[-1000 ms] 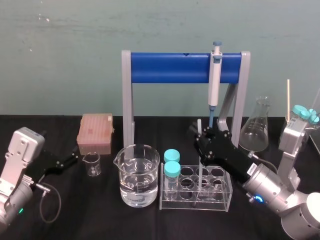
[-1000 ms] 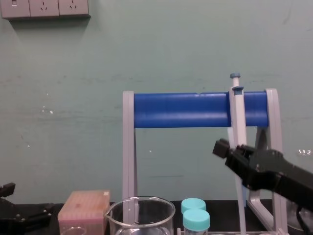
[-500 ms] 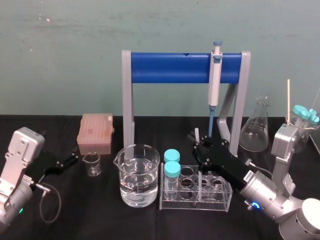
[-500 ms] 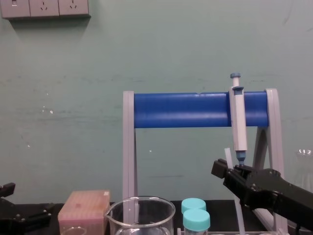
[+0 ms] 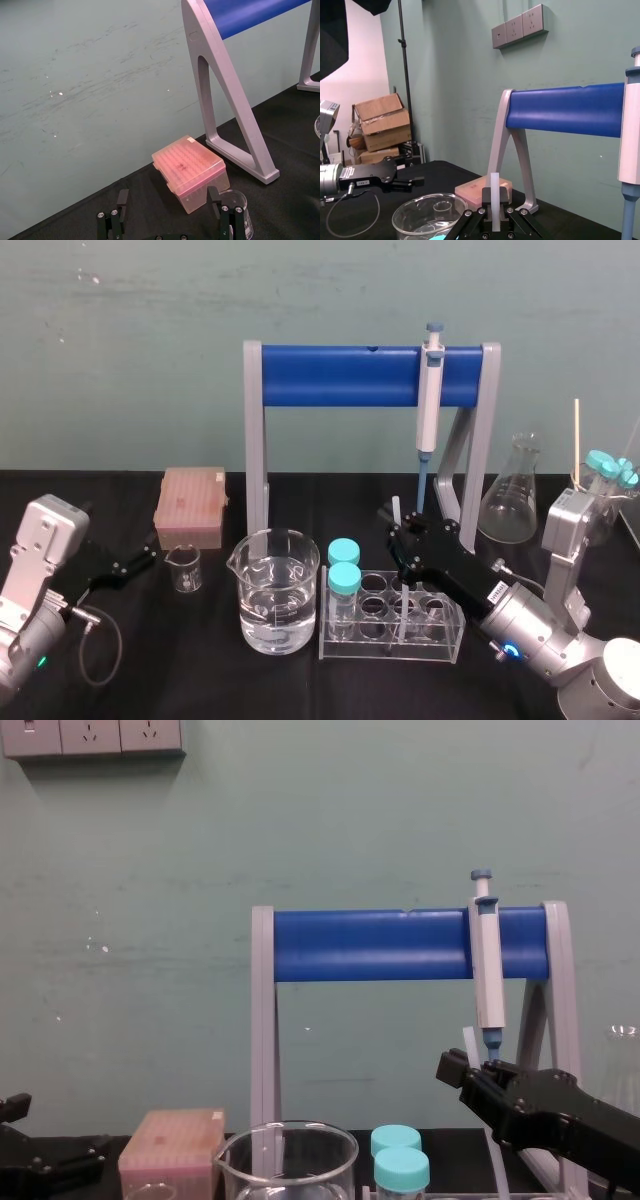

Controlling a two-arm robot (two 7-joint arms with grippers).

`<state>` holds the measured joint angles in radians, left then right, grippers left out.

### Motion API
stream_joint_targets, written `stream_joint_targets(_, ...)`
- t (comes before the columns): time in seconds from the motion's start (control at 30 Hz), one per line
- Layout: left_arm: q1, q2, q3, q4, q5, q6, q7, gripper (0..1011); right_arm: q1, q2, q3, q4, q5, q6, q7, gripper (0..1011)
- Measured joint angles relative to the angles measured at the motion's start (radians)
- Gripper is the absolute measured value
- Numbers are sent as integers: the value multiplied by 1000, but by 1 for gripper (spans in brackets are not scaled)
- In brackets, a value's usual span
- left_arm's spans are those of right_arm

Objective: Pick up the stirring rod with one hand, then place it down.

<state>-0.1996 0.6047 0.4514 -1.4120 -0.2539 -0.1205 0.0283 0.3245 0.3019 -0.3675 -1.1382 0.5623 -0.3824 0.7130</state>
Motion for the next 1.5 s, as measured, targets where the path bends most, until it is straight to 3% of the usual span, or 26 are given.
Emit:
stream_joint_targets(0.23,0,0,0,0,0,0,0,1000,0,1,0,0,0,0,1,97)
stream_joint_targets(0.93,0,0,0,0,0,0,0,1000,0,2,-2,-1,1,1,1,759)
stream_joint_targets(1.0,0,0,0,0,0,0,0,1000,-2,5,6,-11,-10,6,-22,805)
stream_joint_targets(1.13,0,0,0,0,0,0,0,1000,-19,15,37,-52,-51,17,-116,927)
stream_joint_targets(1.23,0,0,0,0,0,0,0,1000,-50,23,80,-104,-114,46,-264,997)
stream_joint_targets(1.27,0,0,0,0,0,0,0,1000,-68,26,102,-128,-148,69,-341,1003)
stream_joint_targets(1.37,0,0,0,0,0,0,0,1000,-104,27,138,-171,-208,142,-486,1003)
stream_joint_targets(1.4,0,0,0,0,0,0,0,1000,-104,27,138,-171,-208,142,-486,1003)
stream_joint_targets(1.43,0,0,0,0,0,0,0,1000,-120,26,154,-188,-231,187,-548,1003)
stream_joint_targets(1.5,0,0,0,0,0,0,0,1000,-132,26,165,-198,-248,232,-593,1003)
